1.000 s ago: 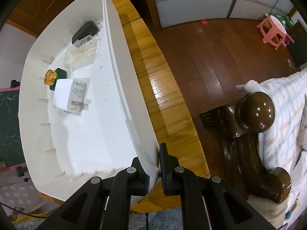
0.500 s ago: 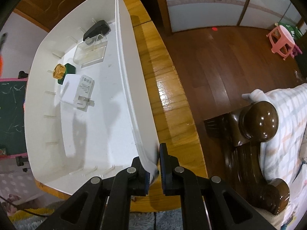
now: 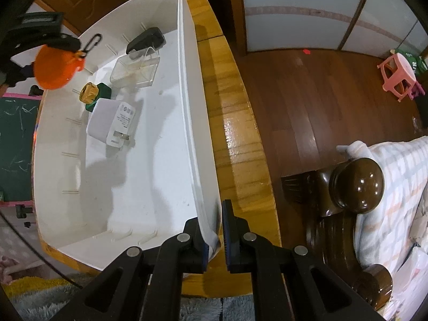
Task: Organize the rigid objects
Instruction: 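Carry the orange case with the left tool into the bin and release, then move the left tool back toward the Rubik's cube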
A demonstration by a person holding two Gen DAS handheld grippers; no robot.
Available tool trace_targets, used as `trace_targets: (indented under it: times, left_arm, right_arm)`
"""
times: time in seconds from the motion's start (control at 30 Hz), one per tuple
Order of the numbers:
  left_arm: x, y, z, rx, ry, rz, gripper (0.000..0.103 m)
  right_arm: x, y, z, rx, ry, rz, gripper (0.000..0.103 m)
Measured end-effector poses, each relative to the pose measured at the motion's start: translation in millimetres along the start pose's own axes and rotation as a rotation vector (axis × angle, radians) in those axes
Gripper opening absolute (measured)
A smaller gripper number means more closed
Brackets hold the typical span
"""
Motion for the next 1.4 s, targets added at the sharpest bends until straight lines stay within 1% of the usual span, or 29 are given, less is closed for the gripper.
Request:
trace_targets:
  times: [0.23, 0.37, 0.47, 0.53, 0.6, 0.63, 0.67, 0.73, 0.9, 1.07, 1.17, 1.3, 1.4]
  left_arm:
    - [-26, 5, -2, -0.013, 0.025, 0.042, 0.083]
    - [-37, 7, 2, 0.007, 0.036, 0.072, 0.083]
    - [-45, 5, 5, 0.026, 0.016, 0.105, 0.084]
    - [-43, 6, 9, 0.037, 0.008, 0.09, 0.088]
    - [-37, 7, 9, 0.042, -0.008, 0.071, 0.09]
    - [-34, 8, 9, 0.041, -0.008, 0.063, 0.09]
    - [-29, 8, 9, 0.036, 0.0, 0.053, 0.093]
    - [-20, 7, 9, 0.025, 0.012, 0.03, 0.096]
    - [4, -3, 7, -0.009, 0.003, -0.007, 0.096]
    - [27, -13, 14, -0.001, -0.024, -0.031, 0.096]
    - [45, -20, 19, -0.002, -0.039, -0.051, 0.096]
    - [72, -29, 28, -0.016, -0.025, -0.098, 0.096]
    - [93, -36, 40, -0.01, -0.013, -0.136, 0.096]
  right_arm:
    - [-3, -1, -1, -0.003, 0.0, 0.002, 0.008]
    - [-3, -1, -2, -0.011, 0.009, -0.001, 0.008]
    - [-2, -1, -3, -0.017, 0.015, -0.01, 0.008]
    - [-2, -2, -3, -0.017, 0.017, -0.014, 0.008]
    - [-2, -3, -4, -0.018, 0.02, -0.018, 0.008]
    - [-2, -3, -4, -0.019, 0.02, -0.018, 0.008]
    - [-2, -3, -4, -0.02, 0.02, -0.019, 0.008]
    - [-2, -3, -4, -0.02, 0.023, -0.02, 0.008]
    - [-2, -1, -3, -0.024, 0.029, -0.023, 0.008]
    - [-3, -1, -6, -0.057, 0.059, -0.017, 0.008]
    - [-3, -1, -6, -0.06, 0.06, -0.016, 0.008]
    - [-3, 0, -6, -0.072, 0.069, -0.009, 0.009]
    - [-3, 0, -6, -0.073, 0.067, -0.006, 0.009]
Point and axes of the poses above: each gripper's, at about its wrist camera, not at the fingertips, and x roughly against the way its jaws point, z to its left, y to its top, the point moved 6 cm from there along -x, roughly the way its jaws point, and after that the axes turned 1 degree about -y, right-handed, at the moved point
